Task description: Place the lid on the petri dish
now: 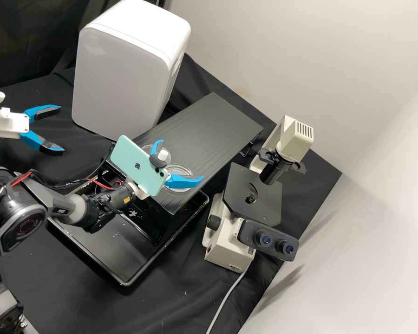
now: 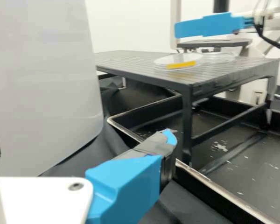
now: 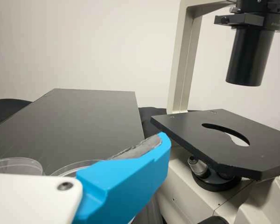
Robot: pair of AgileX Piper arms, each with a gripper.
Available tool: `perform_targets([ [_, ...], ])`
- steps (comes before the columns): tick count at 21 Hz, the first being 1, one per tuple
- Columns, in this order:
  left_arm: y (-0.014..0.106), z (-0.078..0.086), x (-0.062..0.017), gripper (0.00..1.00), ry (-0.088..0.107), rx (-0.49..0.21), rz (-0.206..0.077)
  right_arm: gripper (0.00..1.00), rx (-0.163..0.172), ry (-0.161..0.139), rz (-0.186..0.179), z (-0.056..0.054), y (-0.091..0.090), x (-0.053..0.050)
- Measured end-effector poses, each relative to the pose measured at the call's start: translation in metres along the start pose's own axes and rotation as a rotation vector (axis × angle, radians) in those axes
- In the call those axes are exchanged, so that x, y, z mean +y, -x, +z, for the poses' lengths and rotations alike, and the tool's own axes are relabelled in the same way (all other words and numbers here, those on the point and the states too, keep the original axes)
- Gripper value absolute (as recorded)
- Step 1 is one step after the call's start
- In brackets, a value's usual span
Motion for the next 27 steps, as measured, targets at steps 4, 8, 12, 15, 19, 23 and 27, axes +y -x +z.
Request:
perform_targets([
  [4, 0.0, 0.002, -0.0005, 1.0, -0.001, -0.009, -0.002, 1.0, 0.0, 0.0, 0.0, 0.0, 0.0, 0.0],
  [8, 0.0, 0.003, -0.0005, 1.0, -0.001, -0.011, -0.002, 1.0, 0.0, 0.0, 0.0, 0.0, 0.0, 0.0],
  [12, 0.0, 0.003, -0.0005, 1.0, -0.001, -0.011, -0.002, 1.0, 0.04, 0.015, -0.032, -0.011, 0.002, -0.011],
  [15, 0.0, 0.003, -0.0005, 1.0, -0.001, -0.011, -0.002, 1.0, 0.09, 0.056, -0.053, -0.023, 0.005, -0.022],
  [19, 0.0, 0.003, -0.0005, 1.0, -0.001, -0.011, -0.002, 1.0, 0.129, 0.106, -0.069, -0.033, 0.007, -0.036],
  [23, 0.0, 0.003, -0.0005, 1.0, -0.001, -0.011, -0.002, 1.0, 0.075, 0.12, -0.086, -0.025, 0.008, -0.048],
  [27, 0.0, 0.002, -0.0005, 1.0, 0.0, -0.009, -0.002, 1.0, 0.027, 0.124, -0.096, -0.016, 0.008, -0.058],
])
